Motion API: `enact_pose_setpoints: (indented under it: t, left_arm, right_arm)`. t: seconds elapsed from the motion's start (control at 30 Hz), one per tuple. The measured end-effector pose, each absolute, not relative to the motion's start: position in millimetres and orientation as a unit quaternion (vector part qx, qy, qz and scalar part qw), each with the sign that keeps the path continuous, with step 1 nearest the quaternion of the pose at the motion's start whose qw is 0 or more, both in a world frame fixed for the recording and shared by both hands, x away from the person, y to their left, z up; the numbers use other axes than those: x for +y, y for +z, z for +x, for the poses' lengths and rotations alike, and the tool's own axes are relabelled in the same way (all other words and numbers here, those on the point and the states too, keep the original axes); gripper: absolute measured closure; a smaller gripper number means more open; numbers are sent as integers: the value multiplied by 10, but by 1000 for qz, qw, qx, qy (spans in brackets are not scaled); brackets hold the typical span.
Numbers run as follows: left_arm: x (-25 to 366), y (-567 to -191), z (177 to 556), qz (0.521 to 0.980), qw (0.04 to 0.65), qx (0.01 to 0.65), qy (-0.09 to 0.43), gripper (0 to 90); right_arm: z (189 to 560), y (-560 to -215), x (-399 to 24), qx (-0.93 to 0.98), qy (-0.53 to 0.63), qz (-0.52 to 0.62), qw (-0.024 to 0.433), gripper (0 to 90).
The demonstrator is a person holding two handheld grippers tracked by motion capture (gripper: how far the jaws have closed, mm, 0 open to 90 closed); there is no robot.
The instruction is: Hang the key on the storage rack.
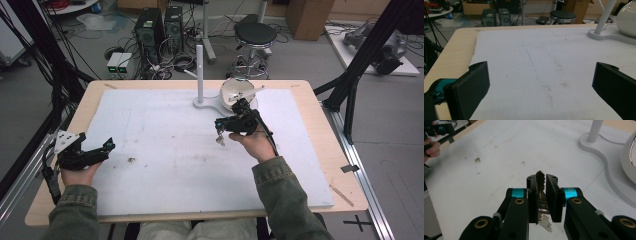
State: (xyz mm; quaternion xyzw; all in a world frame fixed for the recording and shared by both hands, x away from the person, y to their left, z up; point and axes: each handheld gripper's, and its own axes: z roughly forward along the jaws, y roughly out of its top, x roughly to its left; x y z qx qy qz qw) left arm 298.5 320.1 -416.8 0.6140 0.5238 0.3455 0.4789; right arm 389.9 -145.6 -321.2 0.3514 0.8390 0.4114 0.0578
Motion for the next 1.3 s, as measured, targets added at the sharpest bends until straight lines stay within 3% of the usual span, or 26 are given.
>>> enact_pose_setpoints:
  t: [1.3]
  left_arm:
    - [3203,-4171,2990,614,481,524,343,17]
  right_arm:
    - [4373,-2586,-1150,825,446,341,64,806]
